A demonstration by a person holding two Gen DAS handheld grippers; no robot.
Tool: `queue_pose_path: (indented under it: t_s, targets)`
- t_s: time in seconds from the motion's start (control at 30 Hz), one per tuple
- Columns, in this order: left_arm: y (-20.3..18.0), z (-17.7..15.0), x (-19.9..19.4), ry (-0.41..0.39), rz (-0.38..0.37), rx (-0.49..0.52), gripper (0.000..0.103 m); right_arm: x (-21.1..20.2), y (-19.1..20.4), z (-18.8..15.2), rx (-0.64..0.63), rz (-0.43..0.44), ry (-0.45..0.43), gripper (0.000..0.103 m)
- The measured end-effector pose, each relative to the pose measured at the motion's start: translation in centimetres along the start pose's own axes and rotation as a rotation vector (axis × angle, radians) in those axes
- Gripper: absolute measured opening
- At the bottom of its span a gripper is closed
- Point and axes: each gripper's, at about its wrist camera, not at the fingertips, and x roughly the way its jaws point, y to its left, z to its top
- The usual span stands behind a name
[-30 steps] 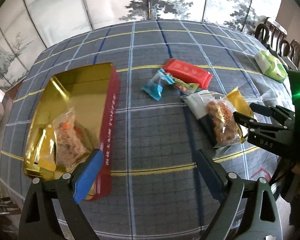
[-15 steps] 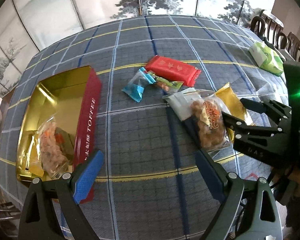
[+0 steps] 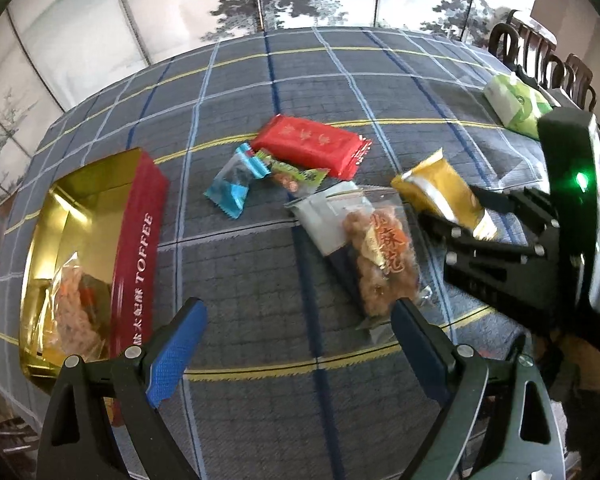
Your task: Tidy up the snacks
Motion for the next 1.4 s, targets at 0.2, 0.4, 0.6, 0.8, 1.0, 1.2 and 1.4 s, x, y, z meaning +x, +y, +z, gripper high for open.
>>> queue_pose_path:
  t_s: [0.2,0.4,0.6,0.8,1.0,1.2,1.4]
  targets:
    - [-0.8,0.5,0.2,-0.008,-0.016,0.0,0.092,0.8,-3.7,1.0,0.059,-0.083,-0.03,0.058]
    - [-1.9,1.2,0.4,-0.034,-0.019,-0.001,0.092,0.7,-5.9,0.7,0.107,-0.116,-0.054,0.058]
    - [-3.3,1.9,1.2,-0.052,0.022,0.019,0.092,0.7,-6.1,0.5,0.12,-0.11,-0.06,0.058]
    - [-3.7,2.3,2.6,-0.038,0.044,0.009,0.087,0.7,-6.4,0.3,0.123,-0.1,-0.061,0.059]
    - [-3.3,2.9,3.9,-0.014,0.032,-0.022,0.08,0.7,-6.4,0.3,0.124,-0.1,-0.061,0.06]
    - [-3.3,2.8,4.5,0.007,-0.007,-0.017,0.07,0.7,-6.4,0.4,0.125,-0.1,-0.061,0.06]
    - [-2.8,2.5,4.4,0.022,-0.072,-0.023,0.035,0.8,-6.2,0.5,0.128,-0.102,-0.06,0.06]
